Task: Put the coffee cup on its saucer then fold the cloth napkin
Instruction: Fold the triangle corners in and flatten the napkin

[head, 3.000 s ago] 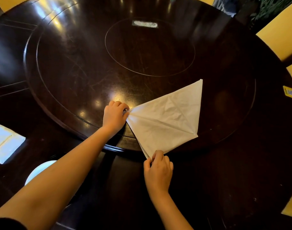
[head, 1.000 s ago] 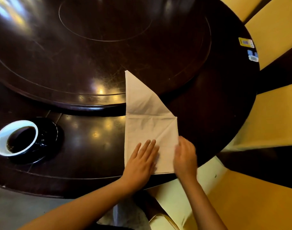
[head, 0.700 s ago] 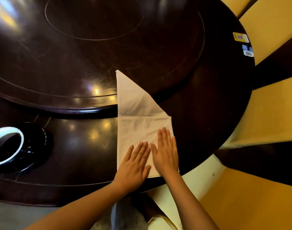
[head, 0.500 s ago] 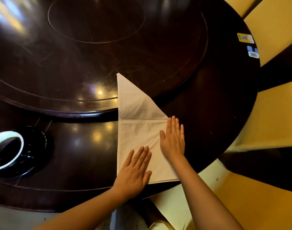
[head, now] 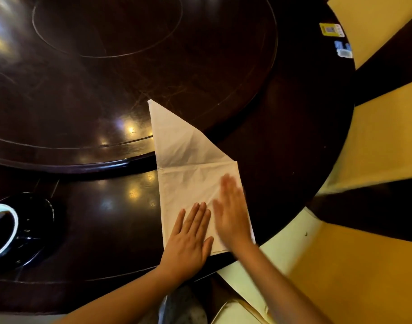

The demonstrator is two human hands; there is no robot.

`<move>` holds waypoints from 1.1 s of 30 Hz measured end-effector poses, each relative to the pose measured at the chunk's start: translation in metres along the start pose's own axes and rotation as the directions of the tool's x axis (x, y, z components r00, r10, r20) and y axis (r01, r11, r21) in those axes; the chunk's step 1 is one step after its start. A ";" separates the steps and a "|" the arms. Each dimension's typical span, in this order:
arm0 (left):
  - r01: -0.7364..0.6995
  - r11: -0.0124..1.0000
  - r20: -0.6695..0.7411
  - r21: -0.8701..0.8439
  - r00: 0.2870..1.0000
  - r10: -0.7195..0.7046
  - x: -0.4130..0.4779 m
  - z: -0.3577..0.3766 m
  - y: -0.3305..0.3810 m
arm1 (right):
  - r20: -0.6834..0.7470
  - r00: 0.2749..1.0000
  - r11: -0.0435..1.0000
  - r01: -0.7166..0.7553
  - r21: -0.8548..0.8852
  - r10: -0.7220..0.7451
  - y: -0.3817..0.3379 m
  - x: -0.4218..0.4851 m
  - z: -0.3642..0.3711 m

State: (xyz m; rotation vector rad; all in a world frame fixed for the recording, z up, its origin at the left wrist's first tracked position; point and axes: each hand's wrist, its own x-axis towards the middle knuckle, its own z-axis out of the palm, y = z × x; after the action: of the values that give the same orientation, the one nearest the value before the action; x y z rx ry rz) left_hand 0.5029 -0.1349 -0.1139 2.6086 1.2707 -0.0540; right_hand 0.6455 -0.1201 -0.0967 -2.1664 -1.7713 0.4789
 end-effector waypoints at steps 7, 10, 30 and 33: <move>0.004 1.000 0.051 0.012 0.999 -0.005 0.001 0.005 -0.001 | 0.035 0.999 0.943 0.008 -0.332 0.004 0.026 -0.023 0.013; -0.009 1.000 0.073 0.022 0.997 0.007 0.001 0.006 -0.005 | -0.024 0.994 0.927 -0.108 -0.358 0.107 0.050 -0.009 0.001; -0.333 0.893 0.055 0.303 0.942 0.332 0.214 -0.136 -0.100 | -0.360 0.918 0.951 -0.245 -0.188 0.166 0.019 0.053 0.007; -0.429 0.859 0.154 0.279 0.903 0.401 0.221 -0.146 -0.109 | -0.382 0.907 0.953 -0.254 -0.163 0.176 0.019 0.053 0.008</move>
State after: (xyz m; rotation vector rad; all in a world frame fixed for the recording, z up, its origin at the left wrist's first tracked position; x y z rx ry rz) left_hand 0.5450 0.1332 -0.0238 3.0491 0.6851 -0.3132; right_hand 0.6687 -0.0718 -0.1153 -2.4175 -1.4409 -0.0730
